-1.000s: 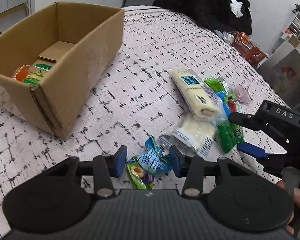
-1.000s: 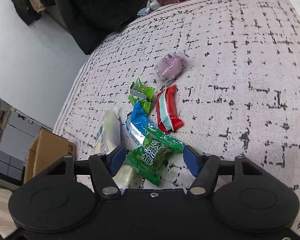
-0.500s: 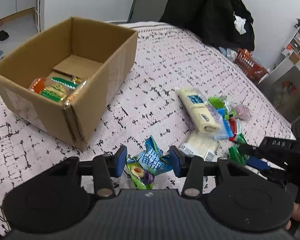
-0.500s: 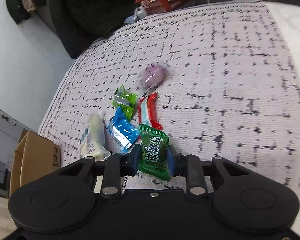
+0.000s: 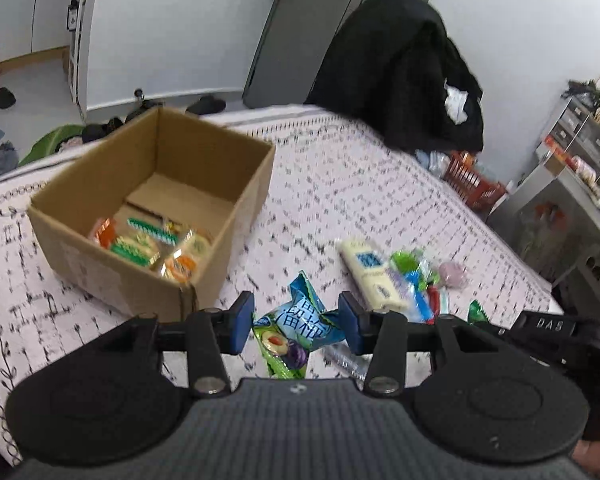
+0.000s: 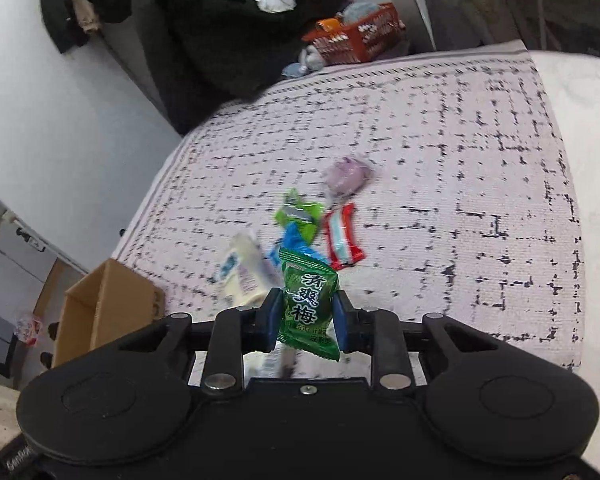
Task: Organize snacks
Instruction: 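Carry both candies over the cardboard box and open both tools to drop them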
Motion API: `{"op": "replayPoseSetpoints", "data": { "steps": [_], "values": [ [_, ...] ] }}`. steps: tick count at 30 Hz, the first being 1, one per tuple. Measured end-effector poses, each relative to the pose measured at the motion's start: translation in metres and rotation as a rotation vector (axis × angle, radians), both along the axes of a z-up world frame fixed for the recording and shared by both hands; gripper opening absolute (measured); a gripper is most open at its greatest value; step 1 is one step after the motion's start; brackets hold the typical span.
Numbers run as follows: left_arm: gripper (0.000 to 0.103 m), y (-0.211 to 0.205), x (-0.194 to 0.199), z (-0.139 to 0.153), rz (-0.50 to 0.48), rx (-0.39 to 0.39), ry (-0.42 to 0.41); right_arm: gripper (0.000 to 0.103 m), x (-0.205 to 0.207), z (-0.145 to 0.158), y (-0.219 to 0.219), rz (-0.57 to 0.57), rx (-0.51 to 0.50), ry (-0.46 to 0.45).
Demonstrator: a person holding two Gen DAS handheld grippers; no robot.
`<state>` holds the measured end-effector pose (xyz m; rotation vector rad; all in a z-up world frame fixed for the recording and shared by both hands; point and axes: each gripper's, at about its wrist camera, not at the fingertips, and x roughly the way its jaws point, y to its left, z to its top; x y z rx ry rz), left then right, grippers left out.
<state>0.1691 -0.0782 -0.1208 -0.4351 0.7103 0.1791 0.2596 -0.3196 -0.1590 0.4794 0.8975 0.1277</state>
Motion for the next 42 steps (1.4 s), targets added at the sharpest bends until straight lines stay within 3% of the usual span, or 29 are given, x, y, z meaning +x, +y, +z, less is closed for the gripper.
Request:
{"op": "replayPoseSetpoints", "data": {
  "steps": [22,27,42],
  "values": [
    [0.045,0.069,-0.009,0.037,0.067,-0.097,-0.108,0.026,-0.025,0.06,0.092,0.129,-0.013,-0.111],
    [0.045,0.094,-0.005,0.041,0.069,-0.165,-0.11,0.026,-0.025,0.066,0.114,0.163,-0.011,-0.12],
    [0.045,0.147,-0.006,0.031,0.187,-0.219,-0.108,0.026,-0.018,0.062,0.175,0.265,0.013,-0.117]
  ]
}}
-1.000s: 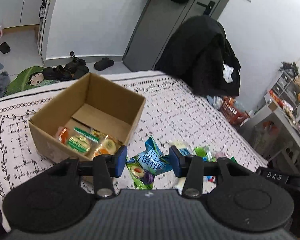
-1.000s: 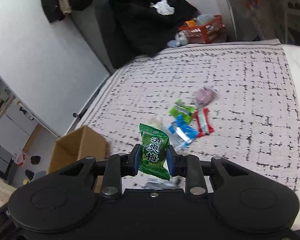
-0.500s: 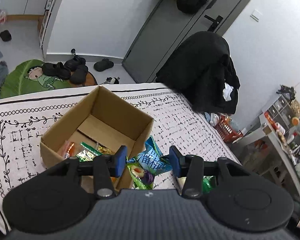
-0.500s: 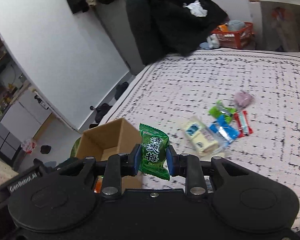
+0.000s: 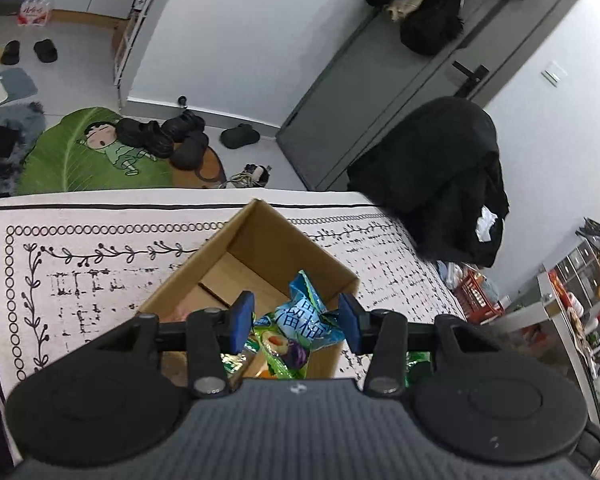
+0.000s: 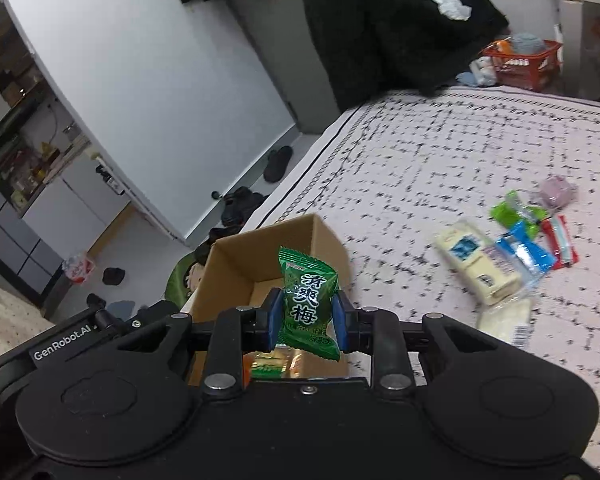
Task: Organize snacks
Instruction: 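Carry both candies over the cardboard box and open both tools to drop them, then move both open tools back over the remaining snack pile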
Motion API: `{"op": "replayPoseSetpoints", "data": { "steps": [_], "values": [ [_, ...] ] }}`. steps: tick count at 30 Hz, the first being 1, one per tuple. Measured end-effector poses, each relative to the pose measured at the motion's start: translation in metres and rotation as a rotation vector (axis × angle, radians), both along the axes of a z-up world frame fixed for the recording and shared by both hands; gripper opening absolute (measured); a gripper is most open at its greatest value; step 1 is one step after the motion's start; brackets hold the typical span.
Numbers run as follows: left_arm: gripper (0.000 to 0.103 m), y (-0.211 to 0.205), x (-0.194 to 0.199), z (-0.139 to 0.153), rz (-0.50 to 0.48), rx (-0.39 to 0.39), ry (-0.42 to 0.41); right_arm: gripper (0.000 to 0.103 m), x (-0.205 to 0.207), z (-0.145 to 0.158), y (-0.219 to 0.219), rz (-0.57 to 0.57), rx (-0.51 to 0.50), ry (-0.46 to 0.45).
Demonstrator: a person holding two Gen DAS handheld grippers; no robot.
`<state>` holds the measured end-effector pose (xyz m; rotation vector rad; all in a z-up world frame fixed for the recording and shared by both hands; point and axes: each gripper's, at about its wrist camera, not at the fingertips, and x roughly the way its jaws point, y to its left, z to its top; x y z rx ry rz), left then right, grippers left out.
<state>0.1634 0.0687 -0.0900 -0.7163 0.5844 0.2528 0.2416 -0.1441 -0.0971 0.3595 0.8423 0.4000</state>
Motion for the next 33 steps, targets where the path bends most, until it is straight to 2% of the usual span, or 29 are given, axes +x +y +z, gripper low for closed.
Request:
{"op": "replayPoseSetpoints", "data": {
  "steps": [16,20,23,31,33],
  "values": [
    [0.047,0.027,0.013,-0.035,0.099,-0.11,0.036,0.026,0.023,-0.022,0.038,0.046,0.01,0.049],
    [0.054,0.033,0.013,-0.036,0.132,-0.122,0.045,0.029,0.03,-0.024,0.045,0.061,0.018,0.058],
    [0.061,0.036,0.011,-0.036,0.149,-0.127,0.043,0.047,0.033,-0.023,0.048,0.048,0.02,0.067],
    [0.078,0.03,0.009,-0.032,0.148,-0.088,0.053,0.048,0.024,-0.018,0.034,0.033,0.026,0.067],
    [0.081,0.029,0.008,-0.031,0.148,-0.079,0.059,0.052,0.02,-0.016,0.027,0.022,0.018,0.065]
  ]
}}
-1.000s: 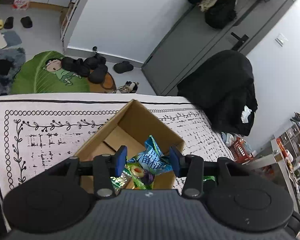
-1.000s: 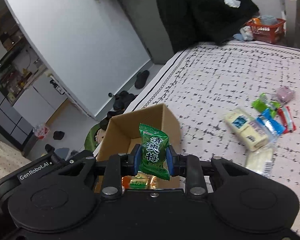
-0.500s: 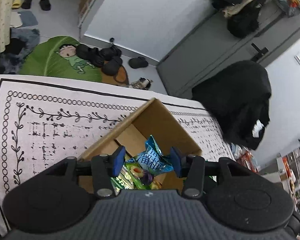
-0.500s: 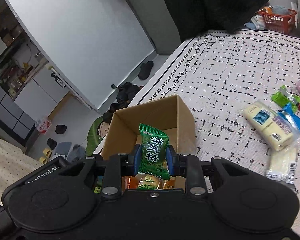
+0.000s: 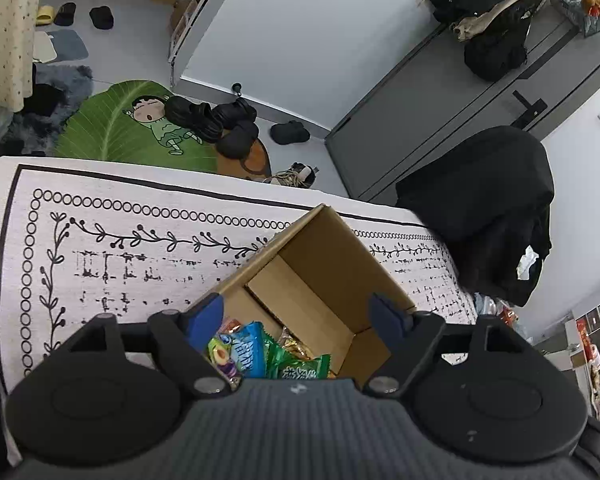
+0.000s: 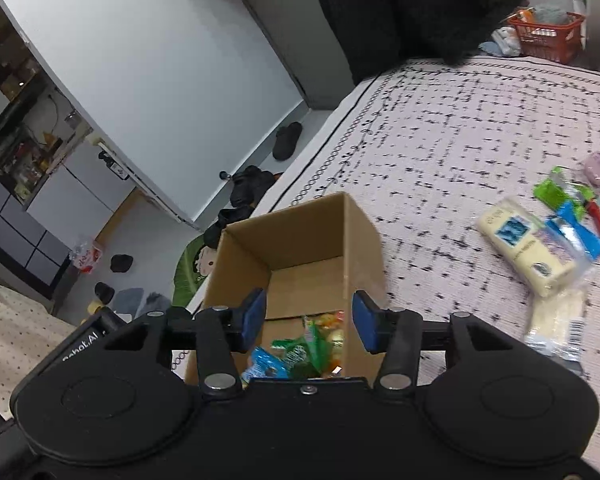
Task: Organize snacks
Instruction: 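Move both open tools back over the remaining snack pile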
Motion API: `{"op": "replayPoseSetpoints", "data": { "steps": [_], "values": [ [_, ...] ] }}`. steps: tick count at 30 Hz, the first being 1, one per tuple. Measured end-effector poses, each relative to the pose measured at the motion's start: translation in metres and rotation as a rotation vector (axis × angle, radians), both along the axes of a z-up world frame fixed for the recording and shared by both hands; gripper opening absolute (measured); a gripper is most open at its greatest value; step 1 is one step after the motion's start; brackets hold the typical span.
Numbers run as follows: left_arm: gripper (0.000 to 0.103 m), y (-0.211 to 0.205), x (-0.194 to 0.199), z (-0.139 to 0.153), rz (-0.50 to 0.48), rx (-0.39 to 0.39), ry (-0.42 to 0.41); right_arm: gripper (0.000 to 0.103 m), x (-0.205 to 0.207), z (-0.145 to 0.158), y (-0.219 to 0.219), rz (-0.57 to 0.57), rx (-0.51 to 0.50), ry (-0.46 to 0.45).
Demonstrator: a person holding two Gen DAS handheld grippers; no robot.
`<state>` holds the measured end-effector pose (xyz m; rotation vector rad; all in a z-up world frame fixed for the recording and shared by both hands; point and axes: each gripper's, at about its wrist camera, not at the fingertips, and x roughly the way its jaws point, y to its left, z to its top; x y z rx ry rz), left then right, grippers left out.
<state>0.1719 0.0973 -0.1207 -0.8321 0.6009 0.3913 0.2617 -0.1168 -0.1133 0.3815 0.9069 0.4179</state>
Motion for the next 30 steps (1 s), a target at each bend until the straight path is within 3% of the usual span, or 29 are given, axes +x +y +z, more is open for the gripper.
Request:
{"op": "replayPoseSetpoints", "data": {
  "steps": [13,19,30],
  "values": [
    [0.087,-0.033,-0.006,0.012,-0.104,0.098,0.044,0.071,-0.025,0.007,-0.051,-0.074,-0.057,-0.012],
    [0.103,-0.051,-0.012,0.02,-0.144,0.128,0.035,0.081,-0.035,0.015,-0.072,-0.081,-0.086,-0.044],
    [0.103,-0.081,-0.014,0.03,-0.221,0.195,0.019,0.098,-0.051,0.024,-0.113,-0.126,-0.179,-0.111]
  ]
}}
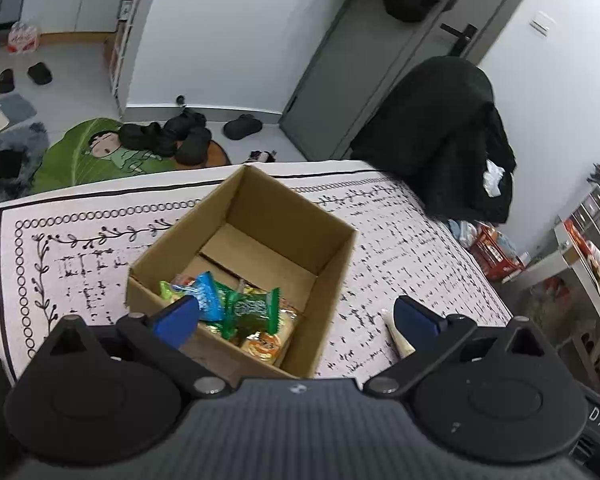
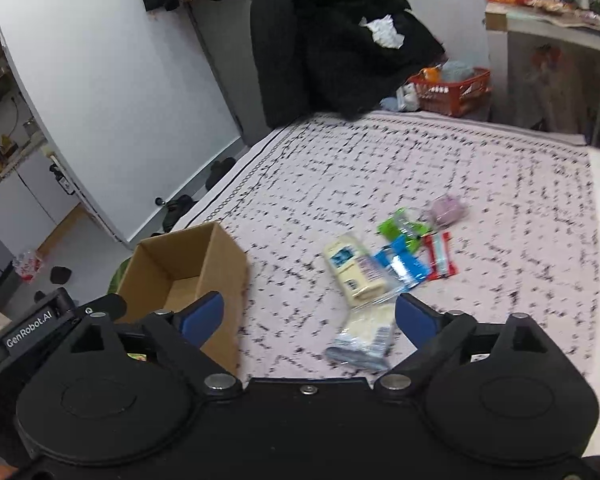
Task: Organize snacks
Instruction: 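Move both open tools back over the remaining snack pile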
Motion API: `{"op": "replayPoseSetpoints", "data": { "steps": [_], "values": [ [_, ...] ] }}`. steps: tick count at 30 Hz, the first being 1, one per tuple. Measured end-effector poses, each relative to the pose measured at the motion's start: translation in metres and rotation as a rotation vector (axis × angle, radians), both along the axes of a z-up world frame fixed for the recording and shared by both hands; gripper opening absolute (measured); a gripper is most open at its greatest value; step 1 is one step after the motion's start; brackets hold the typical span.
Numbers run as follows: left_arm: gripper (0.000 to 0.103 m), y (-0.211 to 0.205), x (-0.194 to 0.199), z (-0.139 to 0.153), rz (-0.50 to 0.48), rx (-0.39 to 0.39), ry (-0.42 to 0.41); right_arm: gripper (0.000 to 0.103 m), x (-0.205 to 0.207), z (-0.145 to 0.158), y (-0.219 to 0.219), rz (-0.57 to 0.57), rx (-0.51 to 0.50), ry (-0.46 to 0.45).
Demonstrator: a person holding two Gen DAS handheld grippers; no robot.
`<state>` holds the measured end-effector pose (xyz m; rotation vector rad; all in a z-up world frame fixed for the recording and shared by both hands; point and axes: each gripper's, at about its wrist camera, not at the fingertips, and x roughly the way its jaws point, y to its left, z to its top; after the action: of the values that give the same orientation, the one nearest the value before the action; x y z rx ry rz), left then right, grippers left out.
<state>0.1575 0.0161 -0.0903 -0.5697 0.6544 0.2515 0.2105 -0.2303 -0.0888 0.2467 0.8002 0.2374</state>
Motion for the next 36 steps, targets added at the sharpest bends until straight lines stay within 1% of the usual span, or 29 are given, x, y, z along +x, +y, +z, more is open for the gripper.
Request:
{"op": "replayPoseSetpoints", "data": {
  "steps": [4,6,9,13,16,23,30,34,36],
  "values": [
    [0.103,-0.014,0.0,0.004,-0.044,0.029,-0.007,0.102,-0.003,0.002,-0.014,-0.002,-0.051,-0.039],
    [0.103,-0.022,-0.001,0.007,-0.067,0.063,-0.019,0.103,-0.003,0.002,-0.025,-0.017,-0.054,-0.043],
    [0.103,-0.031,-0.001,0.008,-0.09,0.09,-0.026,0.103,-0.003,0.001,-0.038,-0.029,-0.063,-0.043],
    [0.103,-0.041,0.001,0.008,-0.134,0.093,-0.028,0.103,-0.005,-0.002,-0.054,-0.046,-0.08,-0.051],
    [0.103,-0.047,0.001,0.007,-0.167,0.084,-0.024,0.103,-0.005,-0.006,-0.066,-0.05,-0.065,-0.035],
    [0.103,-0.065,0.004,0.004,-0.215,0.097,-0.003,0.103,-0.005,-0.015,-0.084,-0.045,-0.08,-0.007],
    [0.103,-0.085,0.008,-0.004,-0.271,0.109,0.025,0.103,0.005,-0.031,-0.1,-0.103,-0.026,0.054],
    [0.103,-0.093,0.01,-0.008,-0.248,0.127,0.054,0.103,0.01,-0.038,-0.101,-0.11,-0.019,0.077],
    [0.102,-0.097,0.012,-0.01,-0.252,0.127,0.059,0.103,0.013,-0.04,-0.102,-0.105,-0.01,0.079]
  ]
}}
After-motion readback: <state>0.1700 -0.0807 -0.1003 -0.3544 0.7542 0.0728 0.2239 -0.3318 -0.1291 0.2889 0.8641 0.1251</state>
